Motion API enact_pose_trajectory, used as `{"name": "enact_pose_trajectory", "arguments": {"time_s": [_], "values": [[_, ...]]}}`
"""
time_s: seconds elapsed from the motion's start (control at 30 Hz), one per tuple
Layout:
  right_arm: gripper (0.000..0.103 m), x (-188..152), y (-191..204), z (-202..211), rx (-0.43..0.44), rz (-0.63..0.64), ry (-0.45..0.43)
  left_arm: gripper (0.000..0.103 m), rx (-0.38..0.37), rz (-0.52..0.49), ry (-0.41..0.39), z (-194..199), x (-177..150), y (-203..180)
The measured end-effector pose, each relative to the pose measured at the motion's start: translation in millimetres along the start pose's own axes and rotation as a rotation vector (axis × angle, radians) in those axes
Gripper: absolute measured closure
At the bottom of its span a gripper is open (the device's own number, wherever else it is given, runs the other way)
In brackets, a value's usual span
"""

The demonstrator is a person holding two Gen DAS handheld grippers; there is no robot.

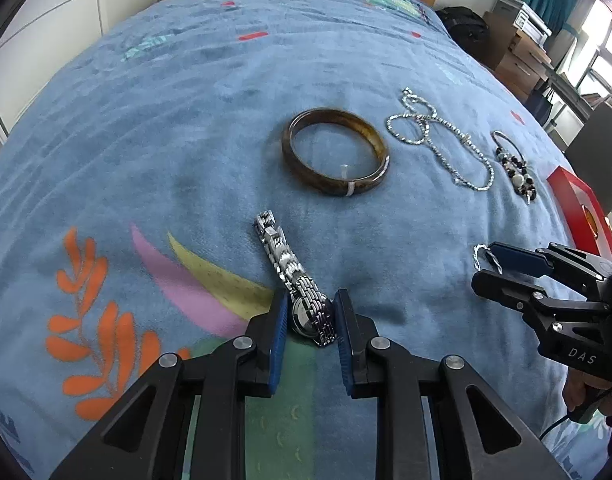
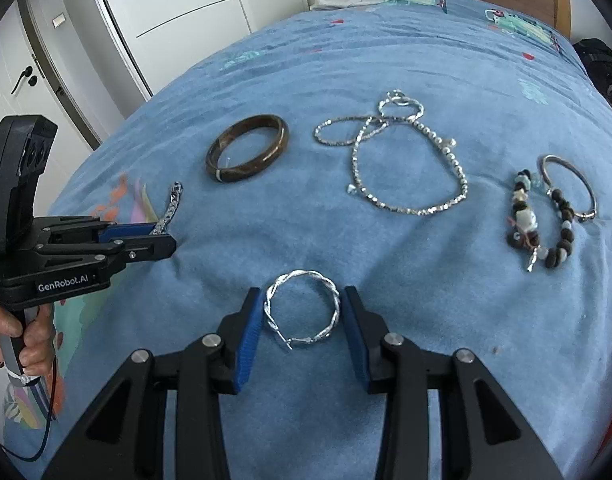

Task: Organize jewelry
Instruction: 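Carry the watch and hoop into the red box and open both tools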

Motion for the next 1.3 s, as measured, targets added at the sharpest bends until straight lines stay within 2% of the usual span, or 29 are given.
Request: {"name": "enact_pose_trajectory", "arguments": {"time_s": [0.2, 0.33, 0.5, 0.7, 0.9, 1.07, 1.3], "values": [[0.065, 3, -4, 28, 0.003, -0.025, -0.049, 0.081, -0.007, -0.034, -0.023, 17, 11, -15], [0.065, 5, -16, 61, -0.013, -0.048, -0.102, 0.081, -0.033, -0.058, -0.052, 31, 27, -32], [0.065, 6, -48, 113, -0.061, -0.083, -0.173, 0.081, -0.09, -0.12, -0.09, 43, 57, -76], [0.065, 3, -121, 177, -0.179, -0.136, -0.231, 0.081, -0.2, -0.208, -0.122, 47, 99, -149], [0.065, 6, -204, 214, -0.277, -0.196, -0.24, 0.081, -0.307, -0.3, -0.141, 37, 145, -231], [0.065, 14, -267, 219, -0.315, -0.232, -0.213, 0.081, -0.38, -0.376, -0.147, 17, 180, -298], [0.065, 16, -321, 204, -0.323, -0.238, -0.156, 0.081, -0.432, -0.431, -0.095, -25, 196, -359]]}}
Point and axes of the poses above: each gripper's, at about its wrist camera, not at the fingertips, and z roughly against the way its jaws point, y to its left, x to its top, the point moved 3 cm from there along -z, roughly the way its jaws point, and after that the axes turned 14 degrees about -z, right-handed, at the moved point
